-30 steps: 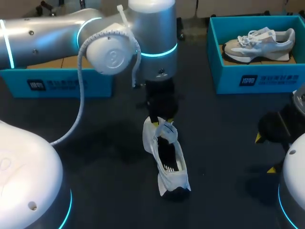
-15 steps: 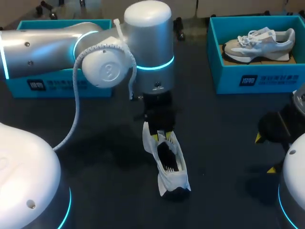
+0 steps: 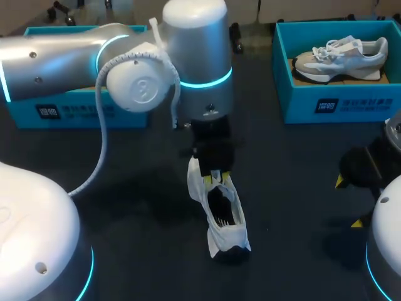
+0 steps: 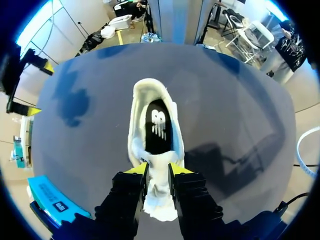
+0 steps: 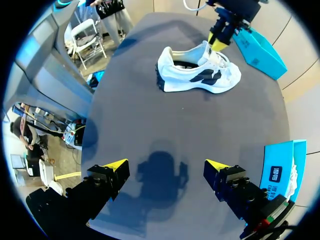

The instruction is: Take the shoe out of the shoebox, open the shoe tongue, remove and reinsert the insole, then place the shoe into the shoebox

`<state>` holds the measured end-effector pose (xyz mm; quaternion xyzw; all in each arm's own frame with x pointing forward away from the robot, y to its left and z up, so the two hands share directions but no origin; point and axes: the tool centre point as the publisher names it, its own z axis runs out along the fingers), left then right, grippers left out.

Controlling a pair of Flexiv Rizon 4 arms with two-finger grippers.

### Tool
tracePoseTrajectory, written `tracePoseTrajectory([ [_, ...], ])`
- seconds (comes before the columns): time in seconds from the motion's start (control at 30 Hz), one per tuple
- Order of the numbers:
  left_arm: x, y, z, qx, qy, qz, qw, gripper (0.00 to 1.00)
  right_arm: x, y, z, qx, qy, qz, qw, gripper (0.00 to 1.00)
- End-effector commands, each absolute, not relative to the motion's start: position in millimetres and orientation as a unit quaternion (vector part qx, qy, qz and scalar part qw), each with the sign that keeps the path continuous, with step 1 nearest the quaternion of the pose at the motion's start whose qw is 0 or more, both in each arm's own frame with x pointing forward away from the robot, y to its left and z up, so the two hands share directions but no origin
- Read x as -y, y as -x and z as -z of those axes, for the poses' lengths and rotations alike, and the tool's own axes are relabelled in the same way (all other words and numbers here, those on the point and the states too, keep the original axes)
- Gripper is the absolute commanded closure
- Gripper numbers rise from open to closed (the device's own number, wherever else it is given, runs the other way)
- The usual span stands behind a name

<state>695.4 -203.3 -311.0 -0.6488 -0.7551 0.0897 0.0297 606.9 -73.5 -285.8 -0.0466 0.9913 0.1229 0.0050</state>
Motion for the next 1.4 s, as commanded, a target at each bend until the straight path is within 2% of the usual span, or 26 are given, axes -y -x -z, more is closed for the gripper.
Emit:
tracePoseTrajectory([
  [0.03,196,-687,327,0.753,0.651,-0.087,0.042,0.74,74,-605,286,-0.991,0.046,-0.123,0.007,0.00],
  [0.27,178,-677,342,0.752,0.652,-0.079,0.060,0.73,74,-605,286,-0.991,0.046,-0.123,0.007,0.00],
  [0.63,197,-678,306,0.750,0.652,-0.106,0.018,0.74,74,-605,286,-0.991,0.046,-0.123,0.007,0.00],
  [1.1,202,-662,351,0.757,0.647,-0.085,0.031,0.73,74,-605,286,-0.991,0.046,-0.123,0.007,0.00],
  [1.4,197,-672,307,0.763,0.636,-0.116,-0.001,0.70,74,-605,286,-0.991,0.046,-0.123,0.007,0.00],
])
